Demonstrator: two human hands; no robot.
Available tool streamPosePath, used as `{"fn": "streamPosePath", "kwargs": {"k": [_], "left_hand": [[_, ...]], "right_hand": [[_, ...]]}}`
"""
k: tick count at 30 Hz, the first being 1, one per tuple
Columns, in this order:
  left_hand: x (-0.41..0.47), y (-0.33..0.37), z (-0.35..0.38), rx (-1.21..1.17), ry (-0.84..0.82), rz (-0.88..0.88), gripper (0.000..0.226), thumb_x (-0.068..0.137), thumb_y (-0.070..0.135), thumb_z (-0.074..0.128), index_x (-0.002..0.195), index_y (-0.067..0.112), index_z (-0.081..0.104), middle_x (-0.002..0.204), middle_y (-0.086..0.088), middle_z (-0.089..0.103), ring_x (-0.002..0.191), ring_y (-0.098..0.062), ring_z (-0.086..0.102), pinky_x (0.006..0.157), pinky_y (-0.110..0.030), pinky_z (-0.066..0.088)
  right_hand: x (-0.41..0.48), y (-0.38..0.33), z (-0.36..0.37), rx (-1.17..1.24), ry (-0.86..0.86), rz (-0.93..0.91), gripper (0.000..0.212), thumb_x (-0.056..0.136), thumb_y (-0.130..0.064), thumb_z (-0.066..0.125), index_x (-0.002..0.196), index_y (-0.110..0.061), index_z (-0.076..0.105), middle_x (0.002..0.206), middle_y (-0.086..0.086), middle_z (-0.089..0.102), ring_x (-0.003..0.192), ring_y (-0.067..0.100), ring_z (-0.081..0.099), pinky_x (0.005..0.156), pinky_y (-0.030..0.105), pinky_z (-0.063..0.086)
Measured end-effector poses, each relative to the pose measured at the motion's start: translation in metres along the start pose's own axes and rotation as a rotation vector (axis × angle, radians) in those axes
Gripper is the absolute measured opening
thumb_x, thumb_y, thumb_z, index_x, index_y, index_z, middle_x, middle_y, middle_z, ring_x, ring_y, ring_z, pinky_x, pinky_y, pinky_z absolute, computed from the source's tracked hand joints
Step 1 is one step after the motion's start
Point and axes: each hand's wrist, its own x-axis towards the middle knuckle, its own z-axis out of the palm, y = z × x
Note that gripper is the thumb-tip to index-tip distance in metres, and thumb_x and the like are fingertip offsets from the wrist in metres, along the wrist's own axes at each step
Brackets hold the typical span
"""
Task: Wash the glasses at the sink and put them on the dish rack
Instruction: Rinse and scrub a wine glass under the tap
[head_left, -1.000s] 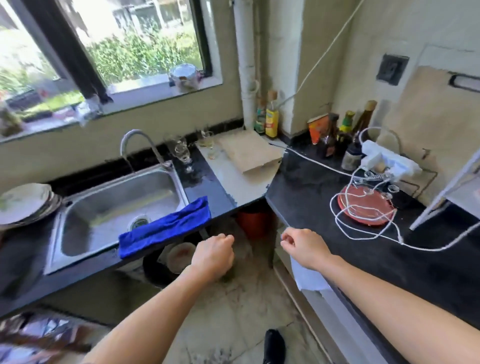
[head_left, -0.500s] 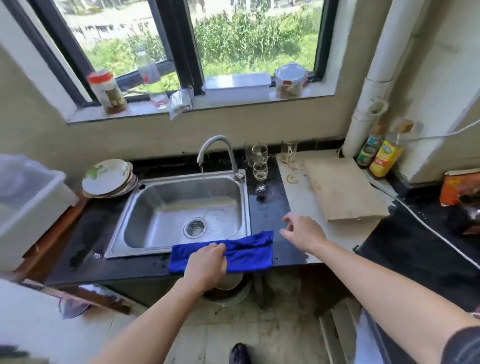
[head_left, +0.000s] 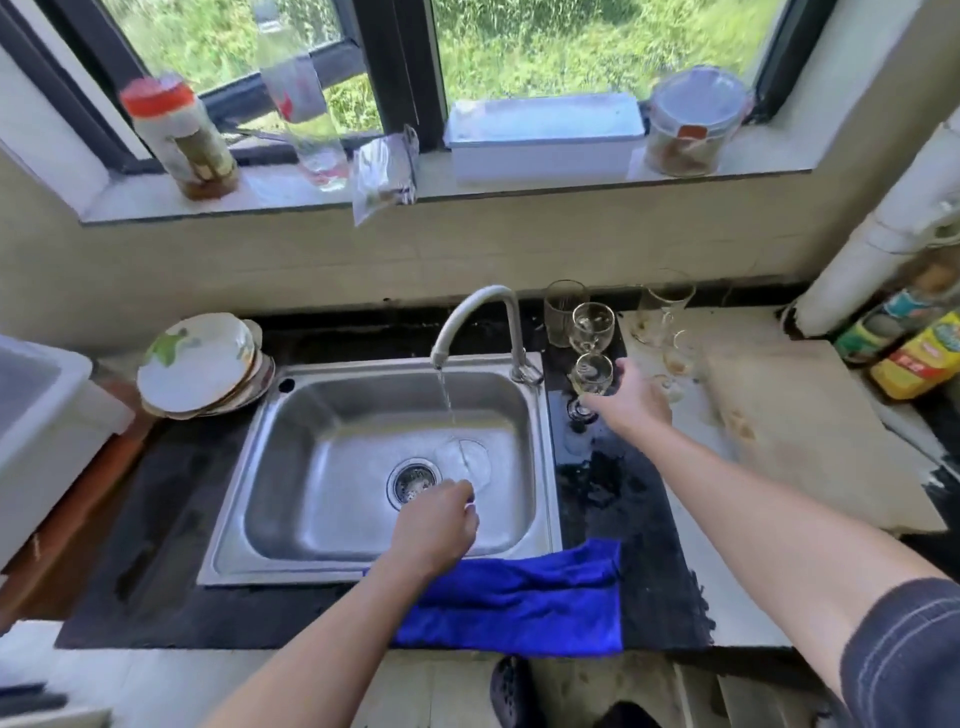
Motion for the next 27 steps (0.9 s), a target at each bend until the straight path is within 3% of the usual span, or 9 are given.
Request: {"fn": "streamPosePath", "kwargs": {"k": [7, 12, 15, 20, 24, 27], "left_hand": [[0.034, -0.001, 0.005, -0.066, -0.042, -0.079, 0.027, 0.094, 0.027, 0.042, 0.113, 0.018, 0.059, 0.114, -0.002, 0.063, 0.105, -0.023, 0.058, 0.084, -0.035, 0.046], [0.049, 0.001, 0.012, -0.211, -0.037, -0.210, 0.024, 0.092, 0.025, 0.047, 0.108, 0.018, 0.063, 0.103, -0.002, 0.068, 0.099, -0.023, 0.059, 0.079, -0.032, 0.045], [0.055, -0.006, 0.011, -0.374, -0.035, -0.326, 0.019, 0.089, 0.022, 0.051, 0.099, 0.016, 0.066, 0.089, -0.003, 0.068, 0.090, -0.024, 0.061, 0.074, -0.031, 0.046], [0.062, -0.043, 0.018, -0.589, -0.099, -0.474, 0.010, 0.088, 0.019, 0.054, 0.080, 0.019, 0.060, 0.074, -0.001, 0.061, 0.078, -0.029, 0.060, 0.069, -0.033, 0.046], [0.070, -0.081, 0.021, -0.894, -0.133, -0.645, 0.017, 0.094, 0.024, 0.049, 0.098, 0.012, 0.060, 0.086, -0.011, 0.060, 0.071, -0.028, 0.058, 0.063, -0.033, 0.047], [0.079, -0.105, 0.023, -1.117, -0.218, -0.739, 0.025, 0.097, 0.027, 0.045, 0.111, 0.008, 0.055, 0.088, -0.010, 0.056, 0.070, -0.025, 0.056, 0.061, -0.031, 0.048]], "right_hand": [[0.026, -0.002, 0.006, -0.009, -0.087, -0.045, 0.065, 0.072, -0.049, 0.076, 0.125, -0.023, 0.049, 0.117, 0.002, 0.063, 0.104, 0.026, 0.059, 0.079, 0.035, 0.048], [0.007, -0.017, 0.002, 0.014, -0.036, -0.182, 0.051, 0.064, -0.059, 0.072, 0.102, -0.030, 0.055, 0.089, -0.009, 0.065, 0.082, 0.018, 0.059, 0.073, 0.036, 0.051], [-0.011, -0.047, 0.008, 0.038, -0.129, -0.262, 0.048, 0.062, -0.062, 0.072, 0.098, -0.034, 0.055, 0.084, -0.013, 0.064, 0.079, 0.015, 0.060, 0.073, 0.035, 0.052], [-0.036, -0.083, 0.056, 0.130, -0.375, -0.235, 0.049, 0.060, -0.060, 0.076, 0.094, -0.030, 0.056, 0.085, -0.012, 0.062, 0.081, 0.011, 0.061, 0.074, 0.036, 0.053], [-0.043, -0.105, 0.097, 0.209, -0.461, -0.137, 0.059, 0.061, -0.054, 0.081, 0.105, -0.022, 0.059, 0.091, -0.009, 0.064, 0.085, 0.010, 0.061, 0.077, 0.032, 0.052], [-0.045, -0.121, 0.120, 0.277, -0.476, -0.033, 0.058, 0.060, -0.050, 0.084, 0.104, -0.020, 0.060, 0.086, -0.011, 0.063, 0.082, 0.009, 0.060, 0.070, 0.028, 0.050]]}}
